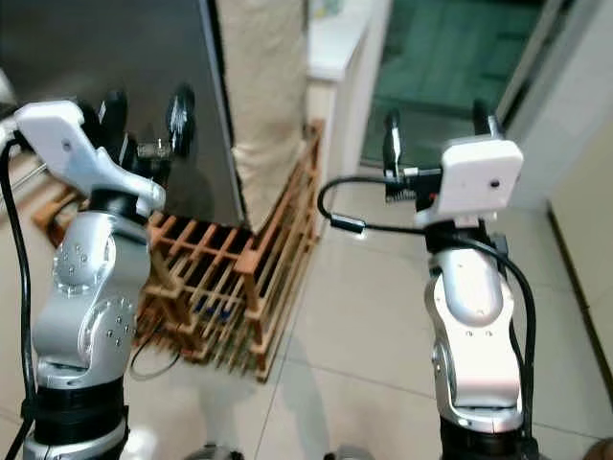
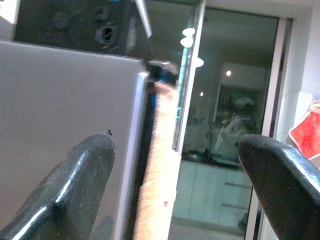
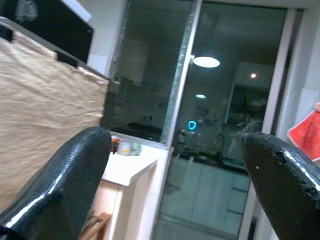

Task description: Restocking fridge

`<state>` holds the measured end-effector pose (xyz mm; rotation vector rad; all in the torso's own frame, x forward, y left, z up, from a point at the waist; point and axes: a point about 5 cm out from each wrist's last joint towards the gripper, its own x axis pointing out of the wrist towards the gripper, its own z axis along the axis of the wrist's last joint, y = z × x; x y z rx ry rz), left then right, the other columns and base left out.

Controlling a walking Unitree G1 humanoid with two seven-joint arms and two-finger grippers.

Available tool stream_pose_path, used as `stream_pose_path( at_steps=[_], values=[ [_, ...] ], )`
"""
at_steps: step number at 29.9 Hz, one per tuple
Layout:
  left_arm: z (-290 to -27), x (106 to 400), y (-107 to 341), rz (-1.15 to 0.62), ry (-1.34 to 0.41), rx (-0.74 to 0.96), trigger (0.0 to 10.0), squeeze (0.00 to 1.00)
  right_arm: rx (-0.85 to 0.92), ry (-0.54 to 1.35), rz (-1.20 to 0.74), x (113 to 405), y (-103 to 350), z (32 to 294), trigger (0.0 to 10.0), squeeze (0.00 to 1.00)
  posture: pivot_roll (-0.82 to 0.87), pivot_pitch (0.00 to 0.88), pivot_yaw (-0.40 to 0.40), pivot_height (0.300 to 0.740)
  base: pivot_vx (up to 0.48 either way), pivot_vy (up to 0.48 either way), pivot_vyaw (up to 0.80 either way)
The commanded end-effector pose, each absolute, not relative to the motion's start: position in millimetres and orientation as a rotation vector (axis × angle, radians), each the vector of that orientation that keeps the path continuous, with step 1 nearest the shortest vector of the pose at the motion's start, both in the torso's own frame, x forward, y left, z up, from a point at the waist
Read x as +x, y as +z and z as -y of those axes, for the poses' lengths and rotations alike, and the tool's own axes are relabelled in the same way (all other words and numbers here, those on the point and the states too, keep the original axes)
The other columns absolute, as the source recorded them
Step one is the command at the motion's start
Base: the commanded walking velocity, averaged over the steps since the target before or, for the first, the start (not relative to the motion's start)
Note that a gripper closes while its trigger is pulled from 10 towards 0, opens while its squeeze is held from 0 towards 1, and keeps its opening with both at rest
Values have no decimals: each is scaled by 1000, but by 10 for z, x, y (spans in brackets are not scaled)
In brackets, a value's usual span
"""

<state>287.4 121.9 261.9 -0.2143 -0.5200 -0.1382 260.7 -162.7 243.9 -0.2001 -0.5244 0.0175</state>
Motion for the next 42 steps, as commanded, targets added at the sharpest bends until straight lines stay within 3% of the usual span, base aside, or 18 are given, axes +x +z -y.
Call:
stream_pose_path(
  at_steps=[1, 5, 20, 25, 42],
  values=[
    [-1228, 2918, 2551, 481, -107, -205, 10000, 0, -213, 24, 516, 2639, 2442, 1615, 10000, 8, -89, 0, 17, 711, 461, 0, 0],
    [-1228, 2926, 2542, 481, -107, -206, 10000, 0, -216, 26, 508, 2642, 2428, 1619, 10000, 12, -90, 0, 18, 711, 461, 0, 0],
    [-1241, 3058, 2468, 416, -89, -196, 10000, 0, -213, 67, 438, 2703, 2279, 1606, 10000, 4, -75, 0, 2, 711, 0, 0, 0],
    [-1018, 3297, 2264, 242, -182, -196, 10000, 0, -175, 70, 391, 2734, 2186, 1600, 10000, 4, -70, 0, 2, 711, 0, 0, 0],
    [-812, 3706, 2319, 207, -205, -263, 10000, 0, -170, 70, 315, 2679, 2010, 1642, 10000, 0, -121, 0, 32, 711, 0, 0, 0]
  ],
)
